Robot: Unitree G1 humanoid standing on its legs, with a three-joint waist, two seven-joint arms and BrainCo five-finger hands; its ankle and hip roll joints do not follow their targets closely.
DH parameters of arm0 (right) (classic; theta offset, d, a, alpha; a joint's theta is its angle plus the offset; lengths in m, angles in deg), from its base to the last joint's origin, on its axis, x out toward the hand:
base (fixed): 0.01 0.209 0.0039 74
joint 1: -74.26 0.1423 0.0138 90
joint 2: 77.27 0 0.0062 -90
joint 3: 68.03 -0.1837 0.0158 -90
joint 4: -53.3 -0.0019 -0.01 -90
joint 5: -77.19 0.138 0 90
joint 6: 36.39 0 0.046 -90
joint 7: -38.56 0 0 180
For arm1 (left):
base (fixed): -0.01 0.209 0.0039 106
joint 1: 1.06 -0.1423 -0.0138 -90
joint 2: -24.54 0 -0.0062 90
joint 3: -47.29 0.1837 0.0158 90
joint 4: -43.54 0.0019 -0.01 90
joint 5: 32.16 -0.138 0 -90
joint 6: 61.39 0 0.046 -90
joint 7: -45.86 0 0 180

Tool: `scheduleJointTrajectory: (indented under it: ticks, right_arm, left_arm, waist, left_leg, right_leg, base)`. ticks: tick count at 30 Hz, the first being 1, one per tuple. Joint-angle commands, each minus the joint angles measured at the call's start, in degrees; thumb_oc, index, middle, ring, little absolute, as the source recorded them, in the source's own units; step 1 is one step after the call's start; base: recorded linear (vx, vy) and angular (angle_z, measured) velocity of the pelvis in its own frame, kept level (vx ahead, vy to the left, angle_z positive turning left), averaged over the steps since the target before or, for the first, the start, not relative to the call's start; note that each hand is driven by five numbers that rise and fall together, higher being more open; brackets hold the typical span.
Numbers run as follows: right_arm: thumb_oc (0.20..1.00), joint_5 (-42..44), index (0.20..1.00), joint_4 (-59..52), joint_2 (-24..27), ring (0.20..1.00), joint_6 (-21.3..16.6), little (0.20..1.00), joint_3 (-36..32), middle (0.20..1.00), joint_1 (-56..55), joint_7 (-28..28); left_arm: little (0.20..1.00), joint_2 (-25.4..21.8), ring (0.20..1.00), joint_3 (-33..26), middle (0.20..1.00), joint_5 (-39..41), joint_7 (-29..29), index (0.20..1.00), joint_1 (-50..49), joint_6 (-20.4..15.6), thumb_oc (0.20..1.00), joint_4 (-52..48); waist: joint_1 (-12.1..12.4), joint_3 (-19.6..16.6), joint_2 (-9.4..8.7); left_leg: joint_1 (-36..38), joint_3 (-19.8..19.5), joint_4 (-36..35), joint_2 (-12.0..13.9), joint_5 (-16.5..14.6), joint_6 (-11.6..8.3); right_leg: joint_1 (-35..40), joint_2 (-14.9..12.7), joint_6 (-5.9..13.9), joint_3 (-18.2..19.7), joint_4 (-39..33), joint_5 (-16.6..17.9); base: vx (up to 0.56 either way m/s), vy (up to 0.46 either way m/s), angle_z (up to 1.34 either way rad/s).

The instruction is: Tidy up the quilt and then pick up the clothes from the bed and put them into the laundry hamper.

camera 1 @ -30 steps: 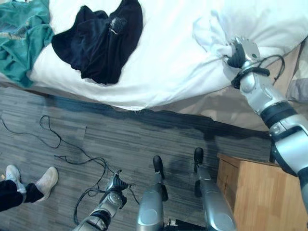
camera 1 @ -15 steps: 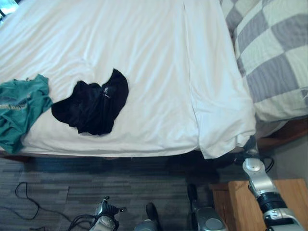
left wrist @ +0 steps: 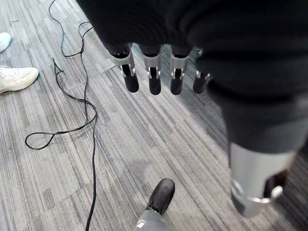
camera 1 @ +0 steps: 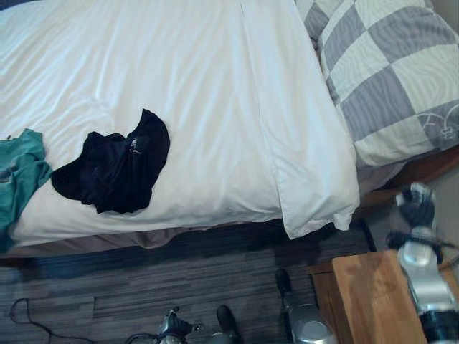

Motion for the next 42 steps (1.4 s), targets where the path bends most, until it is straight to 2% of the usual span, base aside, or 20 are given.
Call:
scheduleJointTrajectory:
  ticks: [1,5,11,17,18,19,21,22,24,25,26,27,29,30,31,32,35,38,40,42]
  right_arm:
    - [0.200,-0.84,0.200,1.37,2.45,0.200,-2.68,0.200,5.13,0.200,10.77,0.72]
    - [0.200,1.23,0.200,12.34,0.23,0.200,-1.08,0.200,13.30,0.200,16.52,-2.60]
    - [0.200,6.11,0.200,32.22,-6.79,0.200,-0.43,0.200,16.45,0.200,13.14,-6.27]
    - [0.200,7.61,0.200,50.82,-14.30,0.200,1.24,0.200,12.34,0.200,-5.95,-11.72]
    - [0.448,7.37,0.448,53.14,-14.91,0.448,1.51,0.448,12.31,0.448,-7.17,-12.30]
    - [1.000,7.35,1.000,55.14,-15.22,1.000,1.84,1.000,11.83,1.000,-8.42,-13.03]
    - [1.000,6.62,1.000,57.55,-16.05,1.000,2.26,1.000,11.82,1.000,-10.63,-14.75]
    - [1.000,6.46,1.000,58.63,-16.24,1.000,2.11,1.000,11.97,1.000,-11.24,-14.76]
    - [1.000,5.48,1.000,60.31,-16.44,1.000,1.37,1.000,13.43,1.000,-12.20,-15.64]
    - [1.000,4.67,1.000,60.68,-16.19,1.000,1.54,1.000,13.83,1.000,-12.33,-15.75]
    - [1.000,2.96,1.000,59.61,-16.61,1.000,1.90,1.000,15.45,1.000,-11.95,-16.29]
    - [1.000,2.31,1.000,59.80,-16.31,1.000,1.99,1.000,15.88,1.000,-11.57,-16.21]
    - [1.000,0.86,1.000,58.55,-15.19,1.000,1.10,1.000,17.64,1.000,-11.71,-16.59]
    - [1.000,-0.30,1.000,58.30,-14.03,1.000,1.32,1.000,19.36,1.000,-9.91,-16.29]
    - [1.000,-0.30,1.000,58.32,-14.03,1.000,1.31,1.000,19.36,1.000,-9.88,-16.29]
    - [1.000,-1.41,1.000,58.74,-13.05,1.000,1.47,1.000,20.69,1.000,-7.91,-15.56]
    - [1.000,-1.47,1.000,58.08,-12.42,1.000,1.53,1.000,20.37,1.000,-7.51,-15.89]
    - [1.000,-3.42,1.000,57.91,-11.78,1.000,1.71,1.000,20.82,1.000,-8.00,-16.43]
    - [1.000,-3.63,1.000,58.79,-11.44,1.000,1.69,1.000,19.66,1.000,-9.15,-16.63]
    - [1.000,-3.74,1.000,60.36,-11.94,1.000,2.00,1.000,18.27,1.000,-11.10,-17.26]
  left_arm:
    - [1.000,-3.54,1.000,0.93,1.000,0.56,-1.60,1.000,3.97,0.39,1.000,1.31]
    - [1.000,-4.40,1.000,2.15,1.000,2.05,-2.35,1.000,6.56,-0.15,1.000,0.77]
    - [1.000,-4.13,1.000,2.60,1.000,3.32,-2.87,1.000,8.53,-0.83,1.000,1.07]
    - [1.000,-4.10,1.000,1.26,1.000,3.00,-2.70,1.000,7.04,-0.48,1.000,3.22]
    - [1.000,-4.25,1.000,1.33,1.000,2.69,-2.52,1.000,6.79,-0.42,1.000,3.56]
    - [1.000,-4.41,1.000,1.53,1.000,2.06,-2.28,1.000,6.67,-0.28,1.000,3.98]
    - [1.000,-5.15,1.000,1.60,1.000,1.21,-1.52,1.000,6.95,-0.27,1.000,4.47]
    - [1.000,-5.39,1.000,1.82,1.000,0.99,-1.32,1.000,7.03,-0.37,1.000,4.32]
    - [1.000,-6.03,1.000,2.43,1.000,0.57,-0.75,1.000,6.86,-0.77,1.000,3.55]
    - [1.000,-6.28,1.000,2.12,1.000,0.57,-0.63,1.000,6.45,-0.88,1.000,3.30]
    - [1.000,-6.25,1.000,1.75,1.000,0.71,-0.41,1.000,6.35,-0.87,1.000,3.11]
    - [1.000,-6.05,1.000,2.06,1.000,0.29,-0.24,1.000,6.43,-0.97,1.000,2.93]
    - [1.000,-5.69,1.000,2.95,1.000,-0.42,0.19,1.000,6.53,-1.93,1.000,1.57]
    - [1.000,-5.15,1.000,2.88,1.000,1.40,-0.11,1.000,7.68,-2.38,1.000,-0.11]
    - [1.000,-5.15,1.000,2.87,1.000,1.40,-0.11,1.000,7.71,-2.37,1.000,-0.10]
    - [1.000,-5.35,1.000,3.33,1.000,1.90,-0.35,1.000,8.93,-2.36,1.000,-0.10]
    - [1.000,-5.28,1.000,2.75,1.000,3.27,-0.47,1.000,8.44,-2.56,1.000,0.17]
    - [1.000,-4.86,1.000,3.00,1.000,2.70,-0.75,1.000,8.01,-2.66,1.000,0.93]
    - [1.000,-4.49,1.000,3.32,1.000,2.15,-0.43,1.000,8.00,-2.57,1.000,1.72]
    - [1.000,-4.47,1.000,4.12,1.000,0.88,0.46,1.000,7.54,-2.01,1.000,2.68]
  waist:
    - [4.12,3.93,-1.54]
    - [5.71,6.66,-0.74]
    - [5.88,7.99,-0.69]
    - [3.51,5.96,-3.67]
    - [3.31,5.31,-4.06]
    - [2.76,5.01,-4.51]
    - [2.23,4.43,-5.23]
    - [2.08,4.52,-5.00]
    - [0.91,5.06,-4.04]
    - [0.95,5.03,-3.83]
    - [1.90,5.53,-4.36]
    - [2.03,5.93,-4.44]
    - [2.52,6.46,-4.82]
    - [3.80,8.30,-4.96]
    - [3.78,8.27,-4.88]
    - [4.87,9.85,-4.80]
    - [4.71,7.52,-4.41]
    - [4.59,4.74,-3.82]
    - [3.93,2.60,-3.42]
    - [3.83,0.54,-3.29]
  left_leg:
    - [0.24,-3.47,0.14,2.71,-1.61,-2.81]
    - [-1.43,-3.85,0.14,2.42,-0.59,-2.73]
    - [-2.22,-4.18,0.57,1.71,-0.33,-2.31]
    - [0.34,-3.57,1.42,-0.51,-3.63,-0.57]
    - [0.67,-3.28,1.07,-0.93,-3.86,-0.32]
    - [1.52,-2.98,0.51,-1.41,-3.96,-0.07]
    - [1.49,-2.22,0.14,-1.72,-4.23,0.29]
    - [1.32,-1.84,0.14,-1.30,-4.15,0.42]
    - [1.59,-1.31,0.14,-1.12,-4.06,0.92]
    - [1.74,-0.93,0.14,-1.53,-4.47,1.30]
    - [2.41,-0.56,0.28,-2.58,-4.70,1.43]
    - [1.03,-0.94,4.72,-3.24,-5.98,1.63]
    - [-4.43,-1.25,15.20,-4.20,-7.78,0.54]
    - [-8.74,-1.16,21.87,-2.40,-5.56,-1.68]
    - [-8.93,-1.22,22.13,-2.28,-5.68,-1.71]
    - [-12.92,-4.00,26.72,-0.95,-2.45,-5.27]
    - [-9.65,-4.06,19.04,4.56,-4.41,-3.48]
    - [-7.57,-5.87,7.63,11.22,2.10,-4.56]
    - [-6.35,-3.18,2.61,14.78,5.23,-5.72]
    - [-4.80,-1.72,0.95,14.06,5.18,-6.59]
  right_leg:
    - [-0.75,-4.94,4.46,0.30,8.36,-11.64]
    - [-3.02,-4.95,4.40,-0.13,10.48,-11.85]
    - [-3.69,-5.41,4.71,-0.95,11.80,-12.13]
    - [-1.11,-7.50,6.80,-0.50,9.98,-10.45]
    - [-1.18,-7.78,7.29,-0.18,9.70,-9.57]
    - [-0.93,-8.24,8.08,-0.07,9.67,-8.79]
    - [-2.61,-8.44,9.03,-0.24,12.03,-7.19]
    - [-3.75,-7.72,8.82,-1.10,15.66,-8.02]
    - [-4.86,-1.82,7.80,-1.28,23.78,-11.63]
    - [-5.37,-0.51,7.96,-1.97,25.76,-12.08]
    - [-2.65,-1.60,5.98,-6.00,22.30,-14.33]
    - [-1.63,-2.30,4.12,-7.85,21.36,-16.28]
    - [2.81,-1.95,1.54,-6.36,14.45,-17.26]
    - [3.19,-2.46,0.83,-6.47,12.90,-16.82]
    - [3.13,-2.37,0.80,-6.51,12.89,-16.80]
    - [2.94,-2.65,0.09,-5.94,11.71,-16.46]
    - [3.59,-5.94,2.38,-5.90,9.41,-15.92]
    - [4.08,-9.34,4.55,-5.24,8.38,-15.24]
    - [5.85,-12.37,6.38,-6.62,7.09,-14.97]
    - [7.80,-14.78,7.91,-8.06,7.03,-13.42]
  base:
    - [-0.15,-0.036,0.07]
    - [-0.09,-0.004,0.20]
    - [-0.03,0.046,0.12]
    - [0.04,0.178,0.04]
    - [0.05,0.197,-0.09]
    - [0.02,0.164,-0.10]
    - [-0.05,0.145,-0.21]
    - [-0.11,0.132,-0.29]
    - [-0.10,0.171,-0.11]
    - [-0.01,0.145,-0.18]
    - [0.01,0.075,-0.31]
    - [0.01,0.035,-0.63]
    - [-0.10,0.015,-0.33]
    - [-0.14,0.019,0.35]
    - [-0.25,0.096,0.58]
    - [-0.14,0.187,0.23]
    - [0.04,0.369,0.03]
    - [0.17,0.557,0.08]
    - [0.22,0.622,0.20]
    - [0.28,0.581,0.45]
